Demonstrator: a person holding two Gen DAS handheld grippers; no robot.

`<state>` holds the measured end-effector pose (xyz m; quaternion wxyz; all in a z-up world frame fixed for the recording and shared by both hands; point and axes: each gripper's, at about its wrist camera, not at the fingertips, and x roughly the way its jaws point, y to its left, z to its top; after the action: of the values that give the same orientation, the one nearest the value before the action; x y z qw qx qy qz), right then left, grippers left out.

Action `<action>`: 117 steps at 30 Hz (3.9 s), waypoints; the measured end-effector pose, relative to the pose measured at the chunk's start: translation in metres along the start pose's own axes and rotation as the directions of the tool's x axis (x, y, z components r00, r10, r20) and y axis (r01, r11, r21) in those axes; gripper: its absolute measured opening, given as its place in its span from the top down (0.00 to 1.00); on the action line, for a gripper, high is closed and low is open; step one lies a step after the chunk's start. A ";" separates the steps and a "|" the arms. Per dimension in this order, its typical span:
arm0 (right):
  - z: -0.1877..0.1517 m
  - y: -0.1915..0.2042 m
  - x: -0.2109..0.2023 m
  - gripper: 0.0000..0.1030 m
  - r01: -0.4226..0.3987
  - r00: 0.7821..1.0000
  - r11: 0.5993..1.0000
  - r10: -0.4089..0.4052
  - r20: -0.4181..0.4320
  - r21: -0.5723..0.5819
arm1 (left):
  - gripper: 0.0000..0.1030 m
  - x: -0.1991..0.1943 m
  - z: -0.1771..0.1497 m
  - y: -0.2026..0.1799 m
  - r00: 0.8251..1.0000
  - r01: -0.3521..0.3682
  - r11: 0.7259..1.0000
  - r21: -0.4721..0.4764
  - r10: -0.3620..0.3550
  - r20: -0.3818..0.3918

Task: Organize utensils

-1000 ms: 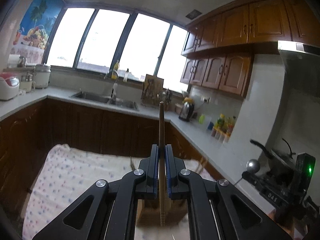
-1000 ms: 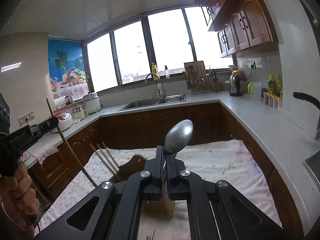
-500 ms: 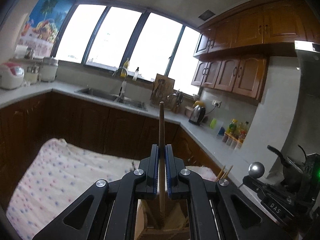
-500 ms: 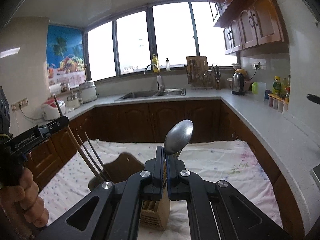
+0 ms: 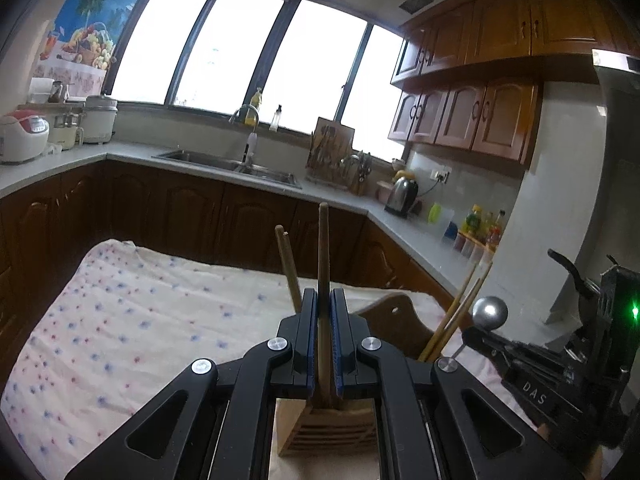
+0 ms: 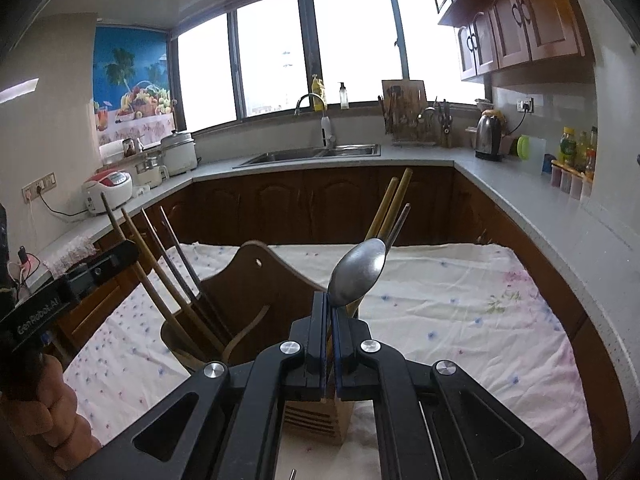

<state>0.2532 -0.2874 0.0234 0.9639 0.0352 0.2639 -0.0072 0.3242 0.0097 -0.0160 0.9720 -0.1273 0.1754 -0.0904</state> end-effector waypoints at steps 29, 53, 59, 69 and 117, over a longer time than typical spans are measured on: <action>-0.014 -0.010 0.014 0.98 -0.004 0.998 0.999 0.007 -0.055 0.047 | 0.95 -0.003 -0.003 0.002 0.999 -0.012 1.000 -0.020 0.011 -0.052; -0.014 -0.017 -0.003 0.60 0.002 0.998 0.996 0.003 -0.056 0.090 | 0.81 -0.011 0.008 -0.006 0.992 -0.041 0.998 -0.047 0.035 -0.120; -0.015 -0.021 -0.009 0.54 -0.001 0.998 0.993 0.008 -0.058 0.118 | 0.41 -0.029 0.009 -0.009 0.993 -0.062 0.996 -0.058 0.055 -0.106; -0.026 -0.016 -0.026 0.16 -0.021 0.999 0.993 0.026 -0.045 0.118 | 0.11 -0.069 -0.002 -0.010 0.988 -0.105 0.993 -0.063 0.097 -0.117; -0.129 0.025 -0.256 0.00 -0.073 0.977 0.989 0.045 0.208 0.132 | 0.01 -0.334 -0.075 -0.041 0.988 -0.151 0.987 0.044 0.151 0.013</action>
<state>-0.0321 -0.2545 0.0443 0.9809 0.1090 0.1612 -0.0005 -0.0162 0.0282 0.0336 0.9795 -0.0922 0.1780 -0.0198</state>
